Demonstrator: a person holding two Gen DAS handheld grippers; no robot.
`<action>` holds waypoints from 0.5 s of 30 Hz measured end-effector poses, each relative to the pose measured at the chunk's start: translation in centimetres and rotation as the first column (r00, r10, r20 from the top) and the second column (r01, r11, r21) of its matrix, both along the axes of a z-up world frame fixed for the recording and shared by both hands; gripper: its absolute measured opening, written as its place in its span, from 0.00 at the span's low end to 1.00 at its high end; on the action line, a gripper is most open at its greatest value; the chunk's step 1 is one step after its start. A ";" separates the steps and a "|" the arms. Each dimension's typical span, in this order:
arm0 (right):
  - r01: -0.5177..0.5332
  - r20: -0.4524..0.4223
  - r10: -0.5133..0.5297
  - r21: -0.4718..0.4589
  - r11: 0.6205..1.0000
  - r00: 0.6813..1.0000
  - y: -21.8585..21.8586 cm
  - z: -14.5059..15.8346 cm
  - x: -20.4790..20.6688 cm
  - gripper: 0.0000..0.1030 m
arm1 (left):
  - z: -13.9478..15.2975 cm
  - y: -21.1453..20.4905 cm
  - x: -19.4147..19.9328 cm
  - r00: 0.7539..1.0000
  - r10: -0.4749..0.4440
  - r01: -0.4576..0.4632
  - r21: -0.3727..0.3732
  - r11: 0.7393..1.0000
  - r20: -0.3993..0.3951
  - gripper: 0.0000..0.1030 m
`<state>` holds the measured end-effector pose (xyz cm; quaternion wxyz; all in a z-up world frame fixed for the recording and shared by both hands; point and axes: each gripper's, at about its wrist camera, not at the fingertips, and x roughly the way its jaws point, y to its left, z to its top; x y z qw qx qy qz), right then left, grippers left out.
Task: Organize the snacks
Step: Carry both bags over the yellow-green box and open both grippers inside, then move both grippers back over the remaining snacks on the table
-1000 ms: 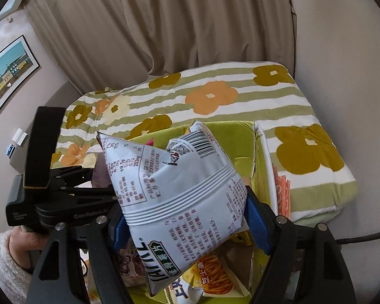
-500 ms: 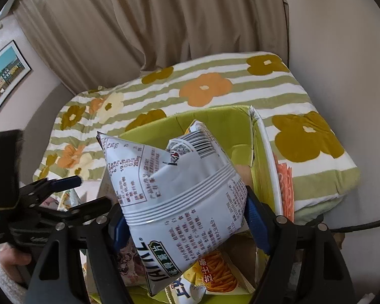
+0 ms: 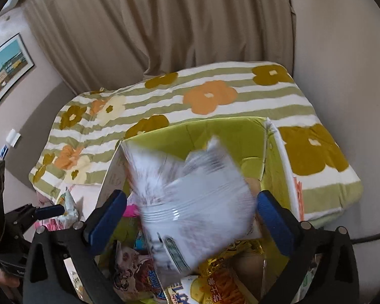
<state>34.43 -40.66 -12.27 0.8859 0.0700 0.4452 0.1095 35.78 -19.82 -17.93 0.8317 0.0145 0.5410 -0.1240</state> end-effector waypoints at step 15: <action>-0.032 0.055 0.032 0.001 0.999 0.998 -0.4 2.5 -3.8 0.99 | 1.4 1.8 -3.7 0.998 0.055 -0.054 -0.004 0.999 0.022 0.95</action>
